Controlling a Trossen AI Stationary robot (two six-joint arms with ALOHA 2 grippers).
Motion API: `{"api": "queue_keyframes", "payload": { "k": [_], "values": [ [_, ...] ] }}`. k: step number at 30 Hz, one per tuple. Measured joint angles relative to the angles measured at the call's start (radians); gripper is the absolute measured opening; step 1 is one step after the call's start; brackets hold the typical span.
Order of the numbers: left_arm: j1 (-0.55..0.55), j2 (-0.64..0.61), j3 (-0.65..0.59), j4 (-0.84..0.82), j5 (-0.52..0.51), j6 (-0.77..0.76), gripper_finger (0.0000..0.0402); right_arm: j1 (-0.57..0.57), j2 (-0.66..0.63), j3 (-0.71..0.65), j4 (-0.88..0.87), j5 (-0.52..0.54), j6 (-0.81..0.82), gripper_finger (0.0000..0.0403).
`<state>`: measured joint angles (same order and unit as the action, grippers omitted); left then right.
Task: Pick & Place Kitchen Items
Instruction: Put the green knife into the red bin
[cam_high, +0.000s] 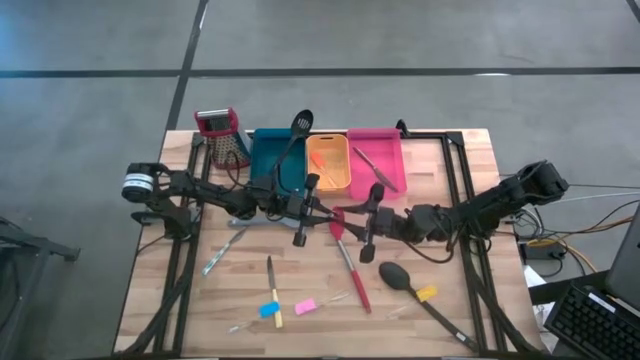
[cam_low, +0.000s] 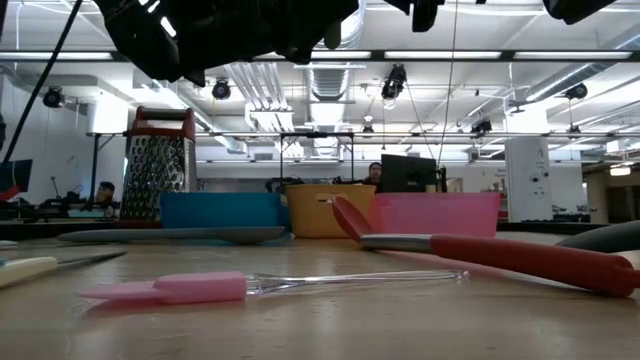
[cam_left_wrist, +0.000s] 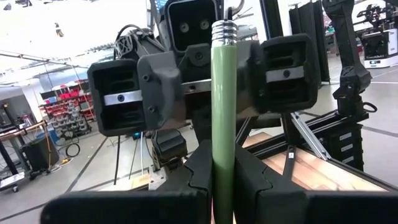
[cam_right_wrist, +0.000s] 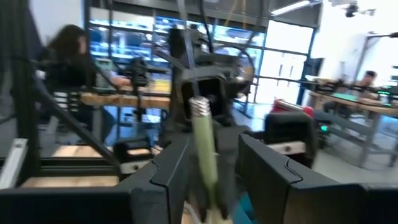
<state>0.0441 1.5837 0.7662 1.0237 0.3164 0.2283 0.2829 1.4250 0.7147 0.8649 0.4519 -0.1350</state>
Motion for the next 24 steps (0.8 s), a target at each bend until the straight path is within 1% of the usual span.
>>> {"api": "queue_keyframes", "payload": {
  "k": [4,7,11,13,14,16,18,19,22,24],
  "values": [
    [0.000,0.000,0.000,-0.003,0.000,0.000,0.0029,-0.002,0.030,0.016,-0.003,-0.008,-0.005,0.0156],
    [0.000,0.000,0.000,-0.005,0.000,0.000,0.0029,-0.014,0.078,0.050,0.000,-0.008,-0.015,0.0168],
    [0.000,0.001,0.001,-0.019,0.000,0.000,0.0029,-0.030,0.138,0.099,-0.004,-0.002,-0.056,0.0172],
    [0.000,0.001,0.000,-0.022,0.001,0.000,0.0029,-0.029,0.153,0.125,0.005,0.020,-0.084,0.0157],
    [0.000,0.001,0.000,-0.023,0.004,0.000,0.0029,-0.028,0.153,0.125,0.004,0.029,-0.101,0.0141],
    [0.000,0.001,0.000,-0.025,0.005,0.000,0.0029,-0.019,0.142,0.125,-0.010,0.039,-0.118,0.0097],
    [0.000,0.001,0.000,-0.029,0.005,0.001,0.0029,-0.010,0.120,0.121,-0.048,0.040,-0.132,0.0041],
    [0.000,0.001,0.002,-0.028,0.003,0.003,0.0029,-0.004,0.110,0.120,-0.065,0.038,-0.134,0.0029],
    [0.000,0.001,0.004,-0.031,-0.003,-0.014,0.0029,0.000,0.088,0.118,-0.103,0.034,-0.123,0.0024],
    [0.000,0.001,0.004,-0.031,-0.008,-0.038,0.0043,0.001,0.076,0.117,-0.121,0.035,-0.127,0.0024]
  ]
}}
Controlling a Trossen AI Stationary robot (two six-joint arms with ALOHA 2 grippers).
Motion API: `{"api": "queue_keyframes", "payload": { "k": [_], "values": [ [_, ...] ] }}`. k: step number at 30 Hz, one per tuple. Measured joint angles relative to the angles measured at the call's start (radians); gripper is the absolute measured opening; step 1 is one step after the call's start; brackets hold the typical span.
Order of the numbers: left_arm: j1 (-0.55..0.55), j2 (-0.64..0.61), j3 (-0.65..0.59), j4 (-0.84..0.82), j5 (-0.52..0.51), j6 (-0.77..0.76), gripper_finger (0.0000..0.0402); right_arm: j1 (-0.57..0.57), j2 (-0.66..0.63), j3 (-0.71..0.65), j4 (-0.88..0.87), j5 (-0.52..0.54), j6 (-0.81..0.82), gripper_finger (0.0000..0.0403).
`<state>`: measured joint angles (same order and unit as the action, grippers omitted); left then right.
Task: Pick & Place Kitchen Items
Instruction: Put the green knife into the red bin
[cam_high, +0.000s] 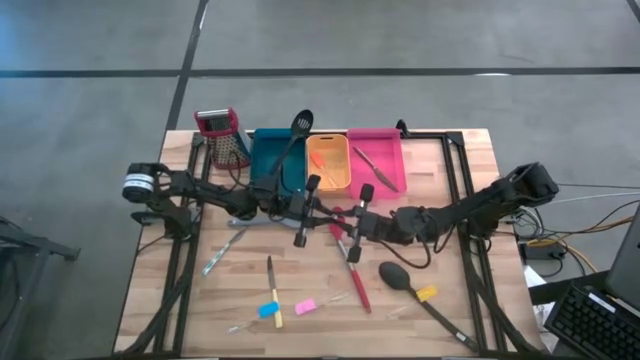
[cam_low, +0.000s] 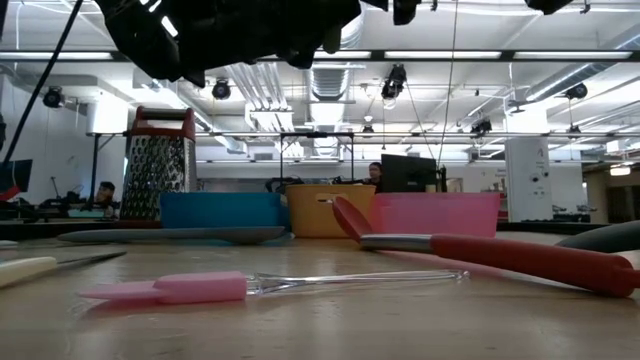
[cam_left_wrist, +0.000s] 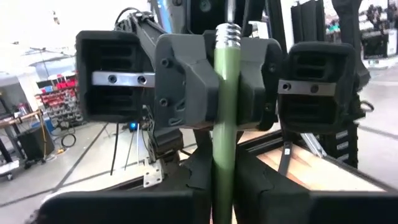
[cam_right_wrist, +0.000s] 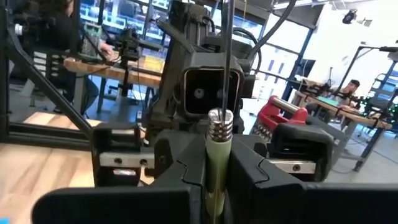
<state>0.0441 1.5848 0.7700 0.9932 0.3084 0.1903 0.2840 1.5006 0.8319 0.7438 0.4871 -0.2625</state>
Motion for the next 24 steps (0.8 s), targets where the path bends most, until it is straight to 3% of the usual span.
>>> {"api": "queue_keyframes", "payload": {
  "k": [3,7,11,19,24],
  "values": [
    [0.001,-0.001,-0.003,-0.007,-0.004,-0.009,0.0090,0.004,-0.033,-0.002,-0.029,0.010,-0.013,0.0024],
    [0.000,-0.016,-0.004,-0.046,-0.088,-0.008,0.0145,0.021,-0.094,-0.004,-0.127,0.022,0.005,0.0024],
    [0.001,-0.066,-0.005,-0.137,-0.139,0.025,0.0179,0.054,-0.155,-0.013,-0.214,0.119,0.015,0.0024],
    [0.000,-0.229,-0.005,-0.424,-0.168,0.052,0.0191,0.066,-0.287,-0.020,-0.515,0.383,0.069,0.0024],
    [0.000,-0.324,-0.006,-0.598,-0.240,0.052,0.0192,-0.011,-0.341,-0.023,-0.611,0.430,0.072,0.0024]
  ]
}}
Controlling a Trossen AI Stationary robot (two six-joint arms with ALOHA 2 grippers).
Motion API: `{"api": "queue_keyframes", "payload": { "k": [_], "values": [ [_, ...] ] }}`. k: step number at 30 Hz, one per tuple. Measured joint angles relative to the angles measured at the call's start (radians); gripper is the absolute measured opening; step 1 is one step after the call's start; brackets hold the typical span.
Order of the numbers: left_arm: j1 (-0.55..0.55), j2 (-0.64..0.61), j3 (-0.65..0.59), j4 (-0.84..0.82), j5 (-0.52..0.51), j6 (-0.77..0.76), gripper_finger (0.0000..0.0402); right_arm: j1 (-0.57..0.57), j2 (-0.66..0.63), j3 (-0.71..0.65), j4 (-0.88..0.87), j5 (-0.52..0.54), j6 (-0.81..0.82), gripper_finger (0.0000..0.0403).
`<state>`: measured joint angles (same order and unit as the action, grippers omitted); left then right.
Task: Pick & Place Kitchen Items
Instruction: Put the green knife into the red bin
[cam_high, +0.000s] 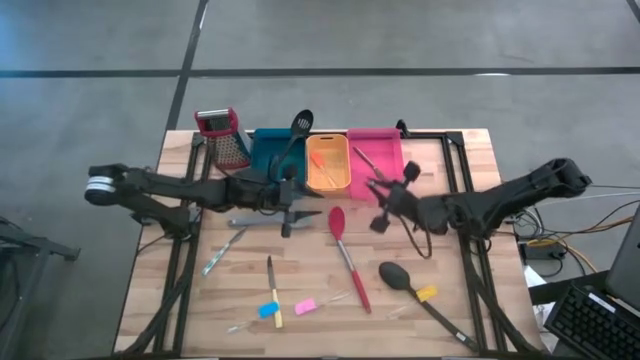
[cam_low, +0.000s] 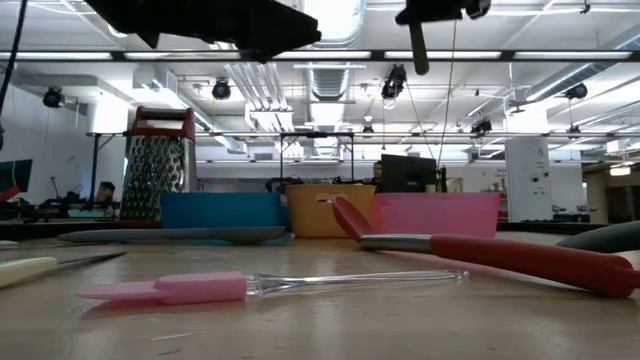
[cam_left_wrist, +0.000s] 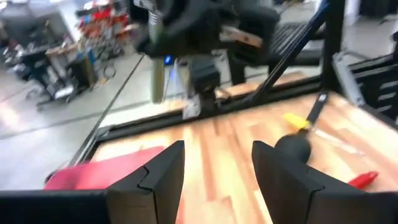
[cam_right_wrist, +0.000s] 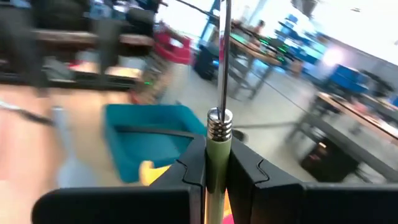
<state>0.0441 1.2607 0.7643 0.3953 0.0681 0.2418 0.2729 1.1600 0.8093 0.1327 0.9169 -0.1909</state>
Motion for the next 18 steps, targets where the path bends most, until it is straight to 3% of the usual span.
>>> {"api": "queue_keyframes", "payload": {
  "k": [5,10,18],
  "values": [
    [0.000,-0.059,0.000,-0.105,-0.156,-0.038,0.0192,-0.138,-0.039,0.000,-0.069,-0.034,0.025,0.0024],
    [0.000,-0.079,0.000,-0.143,-0.304,-0.064,0.0193,-0.317,-0.052,0.009,-0.139,-0.217,0.093,0.0024],
    [0.000,-0.084,-0.002,-0.145,-0.321,-0.065,0.0193,-0.595,-0.044,0.086,-0.328,-0.556,0.230,0.0024]
  ]
}}
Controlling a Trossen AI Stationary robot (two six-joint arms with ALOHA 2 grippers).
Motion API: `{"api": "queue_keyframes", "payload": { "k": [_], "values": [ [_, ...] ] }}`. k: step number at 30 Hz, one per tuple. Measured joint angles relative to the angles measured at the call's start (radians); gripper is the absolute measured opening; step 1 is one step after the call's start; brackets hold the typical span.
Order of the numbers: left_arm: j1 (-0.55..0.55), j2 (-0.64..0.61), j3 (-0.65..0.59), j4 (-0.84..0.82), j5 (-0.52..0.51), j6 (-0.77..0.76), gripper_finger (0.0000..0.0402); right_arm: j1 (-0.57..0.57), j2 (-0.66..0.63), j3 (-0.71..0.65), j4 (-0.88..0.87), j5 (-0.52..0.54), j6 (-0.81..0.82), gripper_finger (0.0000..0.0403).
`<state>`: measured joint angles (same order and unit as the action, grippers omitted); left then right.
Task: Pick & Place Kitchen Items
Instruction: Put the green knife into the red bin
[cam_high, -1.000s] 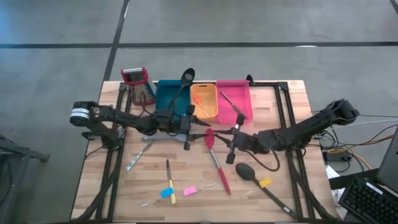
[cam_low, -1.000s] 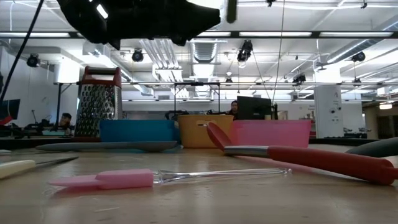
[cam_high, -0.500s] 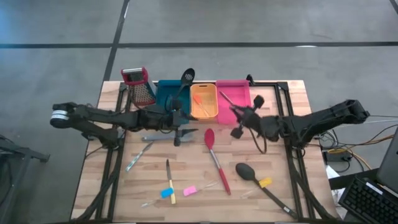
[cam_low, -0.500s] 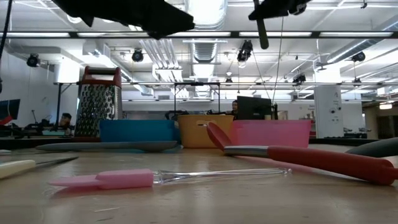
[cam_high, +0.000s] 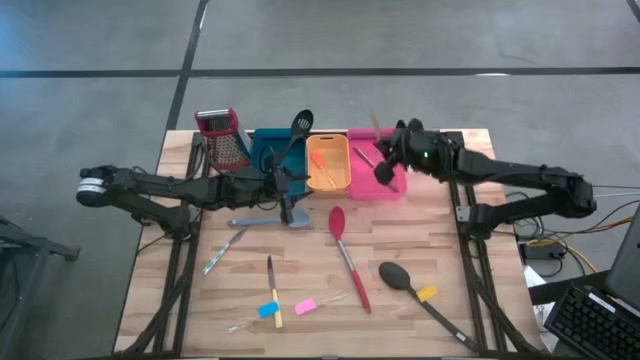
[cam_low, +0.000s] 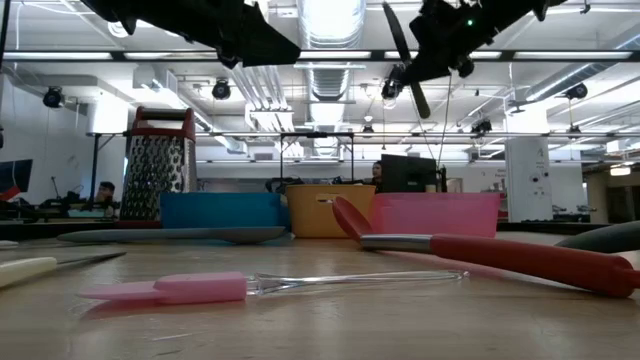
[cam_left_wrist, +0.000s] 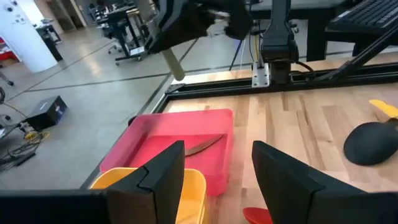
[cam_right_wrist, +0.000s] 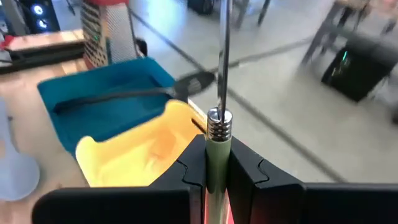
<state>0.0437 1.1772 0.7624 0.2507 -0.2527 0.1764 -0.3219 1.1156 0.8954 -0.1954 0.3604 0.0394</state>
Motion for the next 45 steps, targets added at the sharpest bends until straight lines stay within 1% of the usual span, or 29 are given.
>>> {"api": "queue_keyframes", "payload": {
  "k": [5,9,12,17,20,23,25,29,34,45],
  "values": [
    [0.000,-0.017,0.000,0.001,-0.020,0.005,0.0193,-0.109,0.021,0.043,-0.070,-0.101,0.028,0.0024],
    [-0.004,-0.037,-0.012,0.014,-0.056,0.006,0.0193,-0.164,0.086,0.086,-0.112,-0.138,0.036,0.0024],
    [-0.005,-0.055,-0.034,0.021,-0.062,0.010,0.0193,-0.209,0.171,0.140,-0.196,-0.162,0.038,0.0024],
    [-0.006,-0.087,-0.058,0.025,-0.062,0.010,0.0193,-0.265,0.357,0.279,-0.382,-0.204,0.059,0.0024],
    [-0.005,-0.102,-0.066,0.023,-0.062,0.010,0.0193,-0.283,0.460,0.358,-0.494,-0.214,0.059,0.0024],
    [-0.005,-0.105,-0.066,0.017,-0.062,0.010,0.0193,-0.295,0.544,0.422,-0.571,-0.223,0.059,0.0024],
    [-0.005,-0.105,-0.066,0.008,-0.062,0.010,0.0193,-0.304,0.588,0.451,-0.607,-0.250,0.064,0.0024],
    [-0.005,-0.105,-0.066,-0.009,-0.061,0.011,0.0193,-0.326,0.647,0.468,-0.620,-0.265,0.116,0.0024],
    [-0.005,-0.105,-0.066,-0.012,-0.061,0.011,0.0193,-0.346,0.683,0.456,-0.631,-0.333,0.127,0.0024],
    [-0.005,-0.105,-0.066,-0.012,-0.060,0.008,0.0193,-0.345,0.748,0.430,-0.656,-0.339,0.142,0.0024]
  ]
}}
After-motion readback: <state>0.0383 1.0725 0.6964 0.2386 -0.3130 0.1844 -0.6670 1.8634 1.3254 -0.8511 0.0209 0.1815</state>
